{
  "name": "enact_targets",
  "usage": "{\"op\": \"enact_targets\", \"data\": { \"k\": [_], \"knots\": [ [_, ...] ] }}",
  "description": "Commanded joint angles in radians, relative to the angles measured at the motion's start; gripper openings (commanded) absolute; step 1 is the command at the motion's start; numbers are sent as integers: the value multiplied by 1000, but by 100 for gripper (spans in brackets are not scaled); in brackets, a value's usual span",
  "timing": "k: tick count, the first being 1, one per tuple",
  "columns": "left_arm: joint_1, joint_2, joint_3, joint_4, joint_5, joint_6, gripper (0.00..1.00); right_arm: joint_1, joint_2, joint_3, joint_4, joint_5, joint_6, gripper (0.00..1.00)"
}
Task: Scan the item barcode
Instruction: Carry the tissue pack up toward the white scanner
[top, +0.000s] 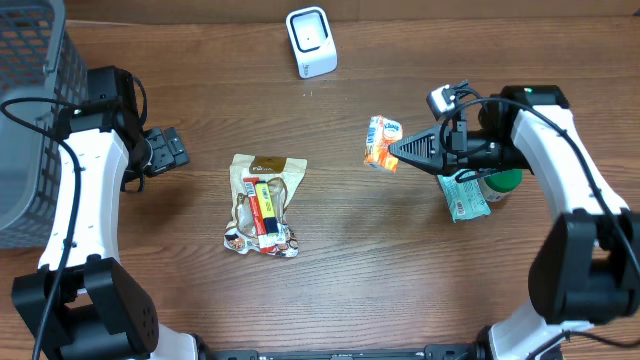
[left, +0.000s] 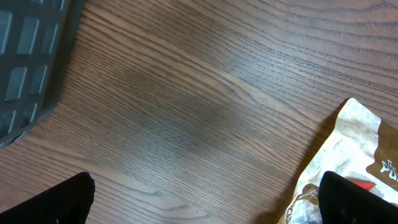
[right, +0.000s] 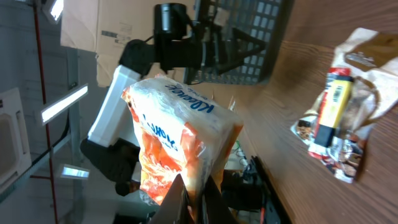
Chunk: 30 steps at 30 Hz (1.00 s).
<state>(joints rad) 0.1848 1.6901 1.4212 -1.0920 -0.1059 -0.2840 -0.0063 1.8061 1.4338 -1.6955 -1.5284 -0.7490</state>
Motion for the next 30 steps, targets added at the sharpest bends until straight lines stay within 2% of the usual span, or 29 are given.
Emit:
{"op": "enact_targets", "data": {
  "k": [1,11,19,25,27,30],
  "knots": [
    [-2,8,14,1,-1,15,100,4,-97,0,0,-42,48,4],
    [-2,8,14,1,-2,15,100,7,-280,0,0,-42,69,4],
    [-2,8,14,1,-1,15,100,7,-291,-1,36,-35,68,4],
    [-2,8,14,1,-2,15,100,7,-291,-2,153,101,71,5],
    [-2,8,14,1,-2,15,100,7,-288,-2,175,138,100,5],
    [-2,8,14,1,-2,15,100,7,-274,-3,251,206,240,5]
  ]
}}
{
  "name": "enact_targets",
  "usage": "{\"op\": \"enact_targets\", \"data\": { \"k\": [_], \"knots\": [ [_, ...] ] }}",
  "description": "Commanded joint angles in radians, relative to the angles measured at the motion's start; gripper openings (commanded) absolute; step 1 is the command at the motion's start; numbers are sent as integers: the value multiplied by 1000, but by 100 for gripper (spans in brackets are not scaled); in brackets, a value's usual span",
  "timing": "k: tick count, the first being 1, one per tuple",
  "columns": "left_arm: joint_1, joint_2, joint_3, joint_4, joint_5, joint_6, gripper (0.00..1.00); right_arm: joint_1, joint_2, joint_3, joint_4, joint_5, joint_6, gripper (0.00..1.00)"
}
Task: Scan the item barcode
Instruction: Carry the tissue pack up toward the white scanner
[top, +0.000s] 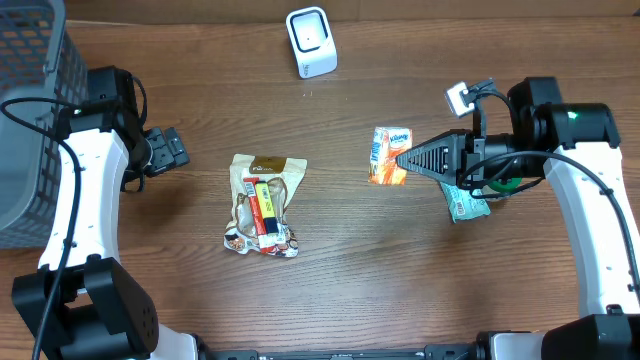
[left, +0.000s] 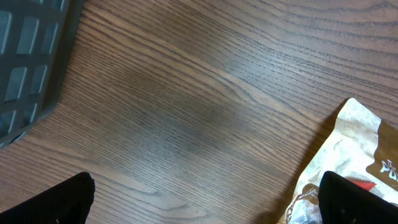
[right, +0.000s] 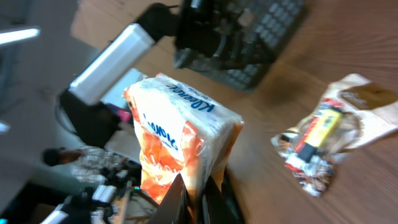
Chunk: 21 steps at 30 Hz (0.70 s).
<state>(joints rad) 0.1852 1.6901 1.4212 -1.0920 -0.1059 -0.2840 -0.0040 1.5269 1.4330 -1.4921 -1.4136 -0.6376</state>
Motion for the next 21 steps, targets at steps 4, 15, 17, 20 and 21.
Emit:
{"op": "enact_targets", "data": {
  "k": [4,15,17,20,21],
  "knots": [
    [-3,8,14,1,-1,15,100,5,33,-15,185,232,335,5],
    [-3,8,14,1,-1,15,100,5,105,-15,350,538,512,4],
    [-3,8,14,1,-2,15,100,8,121,-15,383,541,521,4],
    [-3,8,14,1,-2,15,100,28,135,-15,454,634,600,4],
    [-3,8,14,1,-2,15,100,39,136,-15,481,674,618,4]
  ]
}}
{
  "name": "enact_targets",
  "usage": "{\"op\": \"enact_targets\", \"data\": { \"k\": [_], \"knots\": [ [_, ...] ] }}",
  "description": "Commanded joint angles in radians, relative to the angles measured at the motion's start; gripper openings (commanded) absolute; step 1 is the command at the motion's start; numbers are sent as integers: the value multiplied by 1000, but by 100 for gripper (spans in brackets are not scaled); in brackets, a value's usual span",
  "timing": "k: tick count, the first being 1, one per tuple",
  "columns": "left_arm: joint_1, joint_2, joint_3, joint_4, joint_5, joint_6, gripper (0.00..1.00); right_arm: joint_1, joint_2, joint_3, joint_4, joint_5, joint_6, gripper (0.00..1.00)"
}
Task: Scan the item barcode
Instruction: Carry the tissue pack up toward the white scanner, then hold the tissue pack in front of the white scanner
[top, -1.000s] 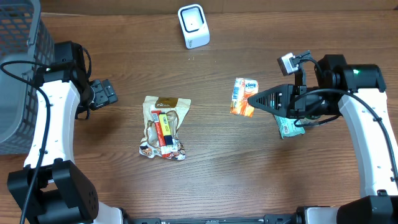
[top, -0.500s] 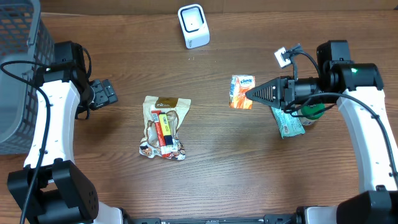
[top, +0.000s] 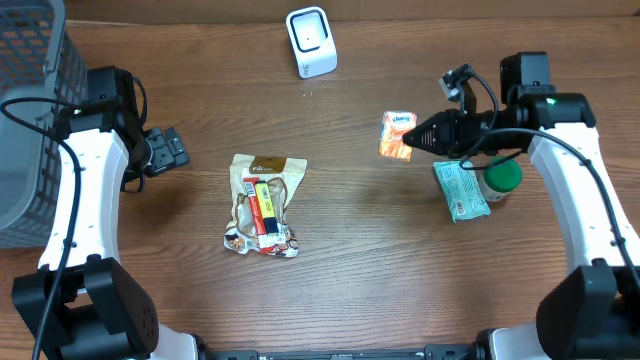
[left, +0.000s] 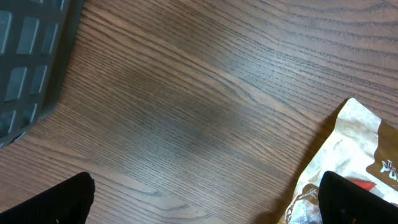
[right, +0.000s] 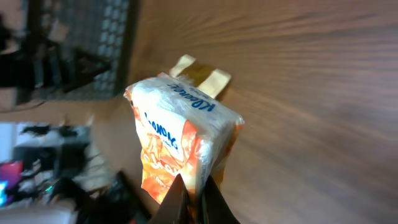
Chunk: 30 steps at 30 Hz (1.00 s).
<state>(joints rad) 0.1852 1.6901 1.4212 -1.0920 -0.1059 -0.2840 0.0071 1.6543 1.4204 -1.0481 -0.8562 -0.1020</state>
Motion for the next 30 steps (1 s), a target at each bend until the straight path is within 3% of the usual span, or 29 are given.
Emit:
{"op": "enact_targets", "data": {
  "k": [1,13,23,30],
  "knots": [
    [-3,8,14,1,-2,15,100,43,11,-2,64,161,101,4],
    [-3,8,14,1,-2,15,100,295,11,1,346,711,161,4],
    [-3,8,14,1,-2,15,100,319,11,265,311,726,234,3],
    [-3,8,14,1,-2,15,100,319,14,333,482,834,233,4]
  ]
}}
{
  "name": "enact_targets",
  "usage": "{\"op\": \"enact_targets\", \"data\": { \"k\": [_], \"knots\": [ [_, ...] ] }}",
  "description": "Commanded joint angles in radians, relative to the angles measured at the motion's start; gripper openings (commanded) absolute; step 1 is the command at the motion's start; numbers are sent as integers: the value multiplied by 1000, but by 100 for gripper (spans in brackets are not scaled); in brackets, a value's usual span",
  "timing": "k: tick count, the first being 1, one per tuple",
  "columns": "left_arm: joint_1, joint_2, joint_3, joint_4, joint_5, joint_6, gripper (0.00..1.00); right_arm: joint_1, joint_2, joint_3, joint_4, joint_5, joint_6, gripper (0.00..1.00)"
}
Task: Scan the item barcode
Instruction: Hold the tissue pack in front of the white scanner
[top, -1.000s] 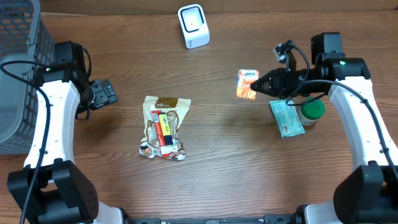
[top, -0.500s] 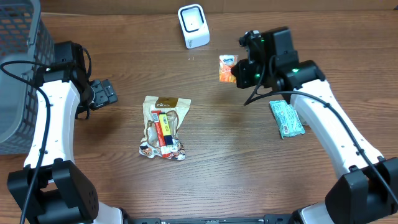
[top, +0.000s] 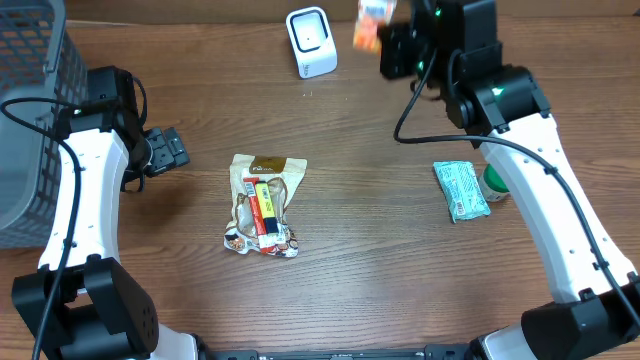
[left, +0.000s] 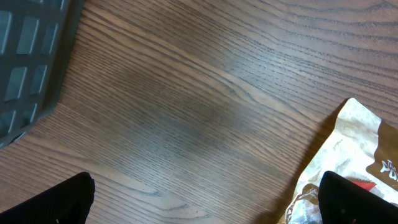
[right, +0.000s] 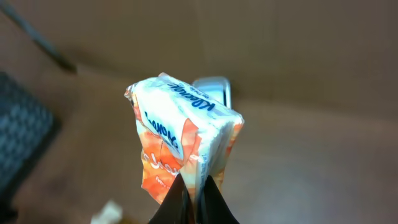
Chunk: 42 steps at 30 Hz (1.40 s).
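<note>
My right gripper (right: 198, 186) is shut on the lower edge of an orange and white tissue pack (right: 180, 140), which it holds upright. Seen from overhead, the pack (top: 371, 31) hangs at the far edge of the table, just right of the white barcode scanner (top: 311, 40). In the right wrist view the scanner (right: 212, 92) shows blurred behind the pack. My left gripper (top: 167, 150) is open over bare wood at the left, with nothing between its fingers (left: 69, 199).
A tan snack bag (top: 263, 205) holding a yellow and red item lies left of centre, and its corner (left: 357, 155) reaches my left fingers. A green packet (top: 460, 190) and a green-capped bottle (top: 501, 180) sit at the right. A dark mesh basket (top: 30, 110) stands far left.
My right gripper has gone from the table's right middle to the far edge with the tissue pack, now just right of the scanner. The left arm has not moved.
All along my right gripper stayed shut on the tissue pack. It held the pack above the right middle of the table at first, turned differently at each moment, and now holds it by the scanner. The left arm stayed open and still throughout.
</note>
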<state>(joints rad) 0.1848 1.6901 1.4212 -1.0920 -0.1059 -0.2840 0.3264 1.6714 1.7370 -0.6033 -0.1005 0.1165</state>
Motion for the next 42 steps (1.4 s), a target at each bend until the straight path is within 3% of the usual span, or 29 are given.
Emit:
{"op": "enact_targets", "data": {
  "k": [1,12,15,18,22,30,34,42],
  "knots": [
    [-2,8,14,1,-2,15,100,0,0,16,58,82,14,4],
    [-2,8,14,1,-1,15,100,13,106,16,278,113,10,3],
    [-2,8,14,1,-2,15,100,33,156,16,349,164,-52,4],
    [-2,8,14,1,-2,15,100,62,206,16,418,251,-183,3],
    [-2,8,14,1,-1,15,100,122,306,16,530,336,-500,3],
    [-2,8,14,1,-2,15,100,162,509,16,715,470,-967,4],
    [-2,8,14,1,-2,15,100,161,589,16,813,465,-1094,4],
    [-2,8,14,1,-2,15,100,161,680,16,938,391,-1091,4]
  ]
}}
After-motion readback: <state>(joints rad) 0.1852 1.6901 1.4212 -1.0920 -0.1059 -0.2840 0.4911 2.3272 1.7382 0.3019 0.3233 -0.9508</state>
